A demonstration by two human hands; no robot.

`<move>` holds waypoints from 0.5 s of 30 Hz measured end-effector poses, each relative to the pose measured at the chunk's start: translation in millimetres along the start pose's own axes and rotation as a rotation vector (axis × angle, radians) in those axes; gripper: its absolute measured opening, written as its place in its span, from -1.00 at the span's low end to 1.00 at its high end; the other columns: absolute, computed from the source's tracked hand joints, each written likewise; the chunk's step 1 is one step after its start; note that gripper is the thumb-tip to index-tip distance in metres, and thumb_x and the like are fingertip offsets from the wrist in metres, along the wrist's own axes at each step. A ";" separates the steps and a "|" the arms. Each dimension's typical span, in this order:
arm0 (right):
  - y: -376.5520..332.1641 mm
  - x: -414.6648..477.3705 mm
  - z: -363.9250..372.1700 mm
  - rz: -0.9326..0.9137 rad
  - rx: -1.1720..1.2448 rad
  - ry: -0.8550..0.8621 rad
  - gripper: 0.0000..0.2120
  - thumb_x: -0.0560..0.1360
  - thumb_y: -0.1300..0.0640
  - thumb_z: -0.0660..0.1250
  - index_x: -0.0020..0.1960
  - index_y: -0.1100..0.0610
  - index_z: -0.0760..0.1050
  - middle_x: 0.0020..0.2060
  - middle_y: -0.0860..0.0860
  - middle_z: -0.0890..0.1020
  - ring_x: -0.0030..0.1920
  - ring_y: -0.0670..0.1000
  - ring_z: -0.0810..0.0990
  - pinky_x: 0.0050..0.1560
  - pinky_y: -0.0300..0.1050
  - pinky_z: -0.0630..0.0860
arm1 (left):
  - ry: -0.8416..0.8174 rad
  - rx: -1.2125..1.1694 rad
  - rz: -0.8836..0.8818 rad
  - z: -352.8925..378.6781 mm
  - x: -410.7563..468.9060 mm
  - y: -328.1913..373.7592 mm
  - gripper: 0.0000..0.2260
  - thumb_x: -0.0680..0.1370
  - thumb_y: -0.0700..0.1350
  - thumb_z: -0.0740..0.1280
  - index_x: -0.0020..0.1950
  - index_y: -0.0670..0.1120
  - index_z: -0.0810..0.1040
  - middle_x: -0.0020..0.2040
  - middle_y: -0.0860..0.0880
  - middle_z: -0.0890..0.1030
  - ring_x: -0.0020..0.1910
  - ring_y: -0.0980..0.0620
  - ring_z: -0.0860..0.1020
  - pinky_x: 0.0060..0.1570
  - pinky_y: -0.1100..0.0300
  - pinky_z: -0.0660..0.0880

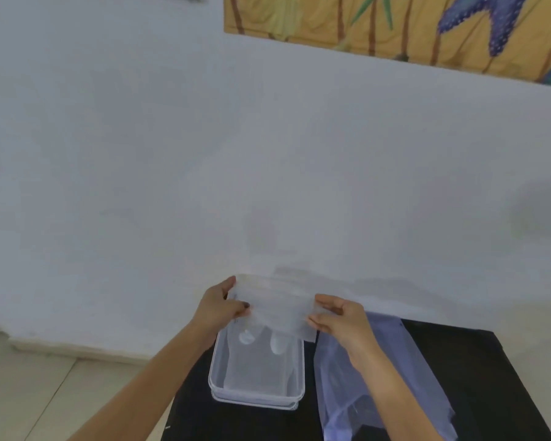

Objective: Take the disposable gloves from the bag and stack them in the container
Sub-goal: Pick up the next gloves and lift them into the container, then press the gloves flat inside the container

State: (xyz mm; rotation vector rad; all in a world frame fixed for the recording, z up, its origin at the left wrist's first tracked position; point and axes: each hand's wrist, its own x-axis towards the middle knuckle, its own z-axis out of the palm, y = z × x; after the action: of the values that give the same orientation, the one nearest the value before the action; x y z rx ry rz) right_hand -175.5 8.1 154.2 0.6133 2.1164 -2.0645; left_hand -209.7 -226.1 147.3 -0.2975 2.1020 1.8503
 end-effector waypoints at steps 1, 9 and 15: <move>-3.1 7.2 2.6 -0.022 -0.021 0.009 -0.57 0.39 0.51 0.39 0.24 0.33 0.52 -0.03 0.08 0.65 -0.10 0.02 0.66 -0.19 -0.29 0.64 | 0.004 0.020 0.014 -2.4 4.9 5.8 -0.37 0.44 -0.46 0.32 0.48 -0.19 0.29 0.24 -0.11 0.57 0.09 -0.01 0.58 -0.23 0.44 0.55; 13.2 23.9 17.0 -0.093 -0.159 0.013 -0.41 0.42 0.34 0.44 0.39 0.01 0.42 -0.01 -0.06 0.70 -0.14 -0.06 0.72 0.17 -0.08 0.57 | 0.008 0.176 0.072 -13.1 39.7 4.5 -0.29 0.50 -0.31 0.29 0.55 0.11 0.10 -0.08 -0.05 0.70 -0.10 0.10 0.62 0.00 0.31 0.42; 37.8 30.1 16.6 0.005 -0.232 -0.056 -0.32 0.41 0.35 0.44 0.46 0.01 0.35 -0.23 0.03 0.75 -0.16 -0.06 0.73 0.12 -0.15 0.59 | -0.065 0.404 0.061 -11.0 48.5 -26.6 -0.24 0.50 -0.27 0.31 0.56 0.14 0.02 0.05 0.14 0.56 -0.20 0.12 0.60 -0.22 0.43 0.42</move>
State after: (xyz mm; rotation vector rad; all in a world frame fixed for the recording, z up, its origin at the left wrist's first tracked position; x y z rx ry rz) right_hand -192.2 -2.7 107.1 0.5222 2.2733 -1.7744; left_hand -246.1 -237.8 105.9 -0.0740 2.3939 1.3966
